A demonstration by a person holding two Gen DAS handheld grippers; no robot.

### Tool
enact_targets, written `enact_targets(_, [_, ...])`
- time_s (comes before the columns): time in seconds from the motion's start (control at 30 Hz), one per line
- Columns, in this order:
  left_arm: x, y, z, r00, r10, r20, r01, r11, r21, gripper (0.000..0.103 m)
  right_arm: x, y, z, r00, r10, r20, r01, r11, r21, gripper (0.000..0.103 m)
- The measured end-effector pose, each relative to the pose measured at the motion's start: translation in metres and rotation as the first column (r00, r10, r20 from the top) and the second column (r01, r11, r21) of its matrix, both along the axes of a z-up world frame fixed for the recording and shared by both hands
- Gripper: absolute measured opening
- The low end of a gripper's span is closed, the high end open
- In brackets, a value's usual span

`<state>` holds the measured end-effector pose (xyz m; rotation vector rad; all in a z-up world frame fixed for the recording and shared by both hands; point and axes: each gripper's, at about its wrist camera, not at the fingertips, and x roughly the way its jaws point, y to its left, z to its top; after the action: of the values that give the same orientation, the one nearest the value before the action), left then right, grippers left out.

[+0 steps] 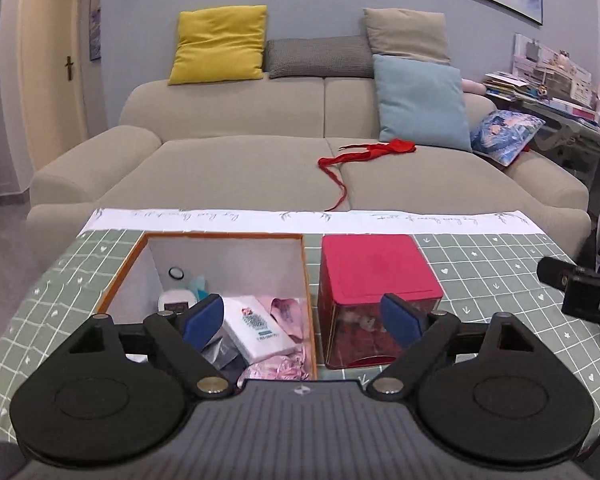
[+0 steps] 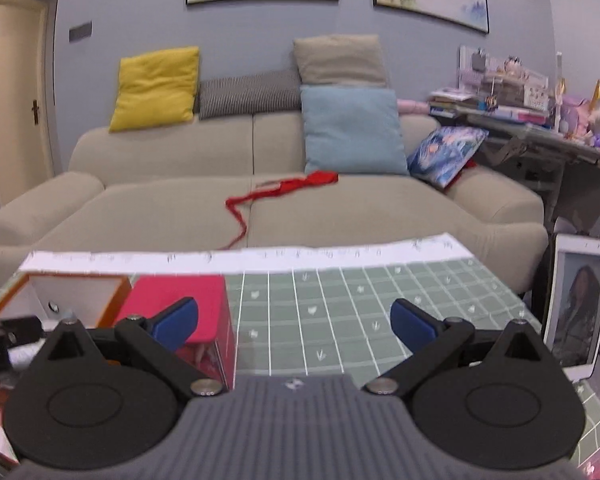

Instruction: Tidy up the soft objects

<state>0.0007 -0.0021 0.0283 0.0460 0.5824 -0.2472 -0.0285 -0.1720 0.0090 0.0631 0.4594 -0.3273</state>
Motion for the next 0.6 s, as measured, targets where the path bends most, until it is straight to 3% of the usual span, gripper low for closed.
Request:
enact_targets(0.13, [0.003, 0.001, -0.007, 1.0, -0.009, -0.022, 0.009, 1.0, 0.025, 0.103, -0.003, -0.001, -0.009, 1.0, 0.006, -0.012, -0.006, 1.0, 0.011, 0.1])
enact_targets(0.6, [-0.007, 0.005, -0.006, 0.999, -0.037, 0.029, 0.037, 0.999, 0.014, 0.103, -0.004, 0.006, -0.019, 0.997, 0.061, -0.055, -0.059, 0.998, 0.03, 0.1])
